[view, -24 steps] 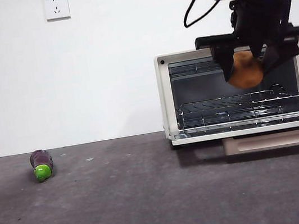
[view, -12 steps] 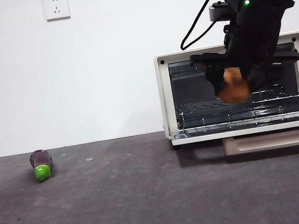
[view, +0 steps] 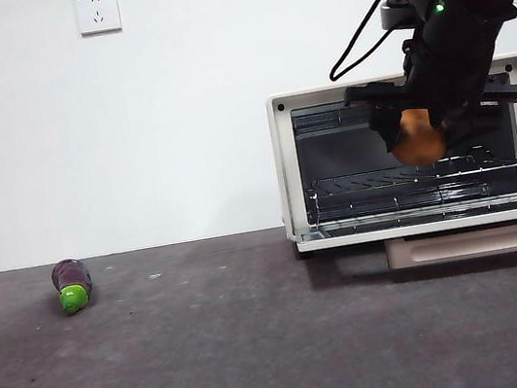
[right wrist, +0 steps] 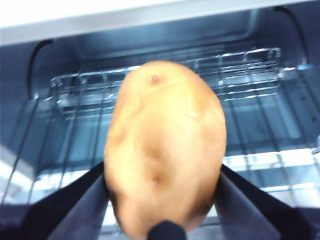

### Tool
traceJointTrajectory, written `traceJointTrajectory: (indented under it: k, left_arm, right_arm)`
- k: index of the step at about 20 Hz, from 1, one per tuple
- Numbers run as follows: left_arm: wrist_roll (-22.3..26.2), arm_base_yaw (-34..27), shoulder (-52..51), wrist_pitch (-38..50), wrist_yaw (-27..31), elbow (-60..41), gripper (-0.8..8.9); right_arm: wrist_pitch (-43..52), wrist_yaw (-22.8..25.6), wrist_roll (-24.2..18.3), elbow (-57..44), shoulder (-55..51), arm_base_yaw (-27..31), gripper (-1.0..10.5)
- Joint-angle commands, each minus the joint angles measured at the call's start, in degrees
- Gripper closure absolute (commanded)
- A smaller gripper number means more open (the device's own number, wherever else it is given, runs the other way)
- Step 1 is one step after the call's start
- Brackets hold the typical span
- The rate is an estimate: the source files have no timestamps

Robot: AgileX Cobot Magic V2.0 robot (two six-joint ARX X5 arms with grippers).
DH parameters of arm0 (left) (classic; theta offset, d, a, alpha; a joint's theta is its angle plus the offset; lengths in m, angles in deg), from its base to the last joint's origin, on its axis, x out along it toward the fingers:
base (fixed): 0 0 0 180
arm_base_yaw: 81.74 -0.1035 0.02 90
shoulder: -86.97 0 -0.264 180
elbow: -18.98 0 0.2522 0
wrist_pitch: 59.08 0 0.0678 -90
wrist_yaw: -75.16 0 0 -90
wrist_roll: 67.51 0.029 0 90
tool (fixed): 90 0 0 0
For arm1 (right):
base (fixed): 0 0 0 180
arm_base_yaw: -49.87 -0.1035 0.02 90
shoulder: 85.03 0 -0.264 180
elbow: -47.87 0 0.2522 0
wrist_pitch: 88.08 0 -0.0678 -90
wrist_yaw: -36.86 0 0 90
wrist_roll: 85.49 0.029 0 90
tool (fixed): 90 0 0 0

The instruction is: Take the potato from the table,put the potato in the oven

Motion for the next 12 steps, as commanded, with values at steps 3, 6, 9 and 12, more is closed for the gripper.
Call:
traceJointTrajectory:
  k: [3, 6, 9, 12]
  left_arm:
    - [0.63, -0.11, 2.01, 0.24, 1.38, -0.5, 8.18]
    - [0.63, -0.11, 3.5, 0.24, 1.38, -0.5, 8.18]
    - [0.59, -0.11, 4.2, 0.24, 1.33, -0.5, 8.18]
    - [0.57, -0.11, 4.22, 0.24, 1.31, -0.5, 8.18]
  right_arm:
    - [0.61, -0.35, 0.35, 0.37, 0.66, 0.61, 6.5]
    - [0.63, -0.35, 0.35, 0.37, 0.66, 0.61, 5.4]
    - [0.63, -0.13, 0.35, 0.37, 0.66, 0.61, 4.0]
    - [0.68, -0.13, 0.35, 0.39, 0.66, 0.61, 4.0]
